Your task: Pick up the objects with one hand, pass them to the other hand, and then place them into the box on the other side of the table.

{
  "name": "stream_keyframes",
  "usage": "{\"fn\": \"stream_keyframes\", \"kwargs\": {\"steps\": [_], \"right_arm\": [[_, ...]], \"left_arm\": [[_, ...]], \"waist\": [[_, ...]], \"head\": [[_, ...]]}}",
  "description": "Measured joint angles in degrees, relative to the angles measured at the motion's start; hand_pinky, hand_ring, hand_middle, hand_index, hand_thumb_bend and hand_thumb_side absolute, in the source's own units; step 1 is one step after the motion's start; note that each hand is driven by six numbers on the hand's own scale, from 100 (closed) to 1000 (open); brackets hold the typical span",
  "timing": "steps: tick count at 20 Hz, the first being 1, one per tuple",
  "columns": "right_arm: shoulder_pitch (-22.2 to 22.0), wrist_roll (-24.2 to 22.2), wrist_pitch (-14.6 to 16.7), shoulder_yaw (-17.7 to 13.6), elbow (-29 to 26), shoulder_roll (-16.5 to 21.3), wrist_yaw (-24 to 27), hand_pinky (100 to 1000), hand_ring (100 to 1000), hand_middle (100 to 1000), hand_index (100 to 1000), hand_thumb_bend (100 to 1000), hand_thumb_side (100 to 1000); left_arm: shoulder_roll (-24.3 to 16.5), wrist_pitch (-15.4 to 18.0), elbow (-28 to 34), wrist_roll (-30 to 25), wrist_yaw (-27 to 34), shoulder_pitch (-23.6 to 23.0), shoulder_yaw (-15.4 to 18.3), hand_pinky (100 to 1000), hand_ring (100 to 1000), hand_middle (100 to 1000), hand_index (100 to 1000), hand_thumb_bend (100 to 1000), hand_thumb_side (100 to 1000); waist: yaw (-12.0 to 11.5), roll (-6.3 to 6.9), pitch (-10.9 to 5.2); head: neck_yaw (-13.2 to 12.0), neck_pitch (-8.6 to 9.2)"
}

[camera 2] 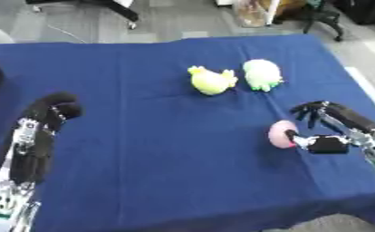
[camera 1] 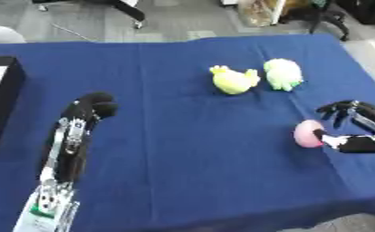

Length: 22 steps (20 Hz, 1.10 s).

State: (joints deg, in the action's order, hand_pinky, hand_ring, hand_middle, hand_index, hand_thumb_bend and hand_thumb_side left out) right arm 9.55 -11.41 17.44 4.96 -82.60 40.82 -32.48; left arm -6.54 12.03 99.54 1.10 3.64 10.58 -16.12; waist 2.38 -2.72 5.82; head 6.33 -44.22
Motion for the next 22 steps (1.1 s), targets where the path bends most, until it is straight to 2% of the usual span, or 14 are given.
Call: {"fn": "stream_keyframes", "kwargs": {"steps": [11,18,19,20,21,22], "right_arm": [[0.1,-4.1,0.1,0.4,0.3,0.0,-0.5,726,595,659,814,259,622],[0.6,-5.6,0.2,0.4,0.3,0.0,-1.1,726,596,650,800,182,526],[0.6,-5.8,0.2,0.4,0.3,0.0,-1.2,726,595,640,794,155,473],[0.6,-5.9,0.2,0.5,0.3,0.0,-1.3,726,595,639,793,151,467],[0.6,-6.0,0.2,0.5,0.3,0.0,-1.4,725,591,624,782,100,351],[0.6,-6.1,0.2,0.6,0.3,0.0,-1.5,724,587,616,776,100,272]], "left_arm": [[0.0,0.0,0.0,0.0,0.0,0.0,0.0,762,694,686,776,175,815],[0.0,0.0,0.0,0.0,0.0,0.0,0.0,762,694,686,776,175,814],[0.0,0.0,0.0,0.0,0.0,0.0,0.0,762,694,686,776,174,814],[0.0,0.0,0.0,0.0,0.0,0.0,0.0,762,694,686,776,175,814],[0.0,0.0,0.0,0.0,0.0,0.0,0.0,762,693,686,776,175,815],[0.0,0.0,0.0,0.0,0.0,0.0,0.0,762,693,686,776,174,814]], "waist": [[0.0,0.03,0.00],[0.0,0.09,0.00],[0.0,0.10,0.00],[0.0,0.10,0.00],[0.0,0.11,0.00],[0.0,0.11,0.00]], "head": [[0.0,0.00],[0.1,0.00],[0.2,0.00],[0.2,0.00],[0.2,0.00],[0.2,0.00]]}}
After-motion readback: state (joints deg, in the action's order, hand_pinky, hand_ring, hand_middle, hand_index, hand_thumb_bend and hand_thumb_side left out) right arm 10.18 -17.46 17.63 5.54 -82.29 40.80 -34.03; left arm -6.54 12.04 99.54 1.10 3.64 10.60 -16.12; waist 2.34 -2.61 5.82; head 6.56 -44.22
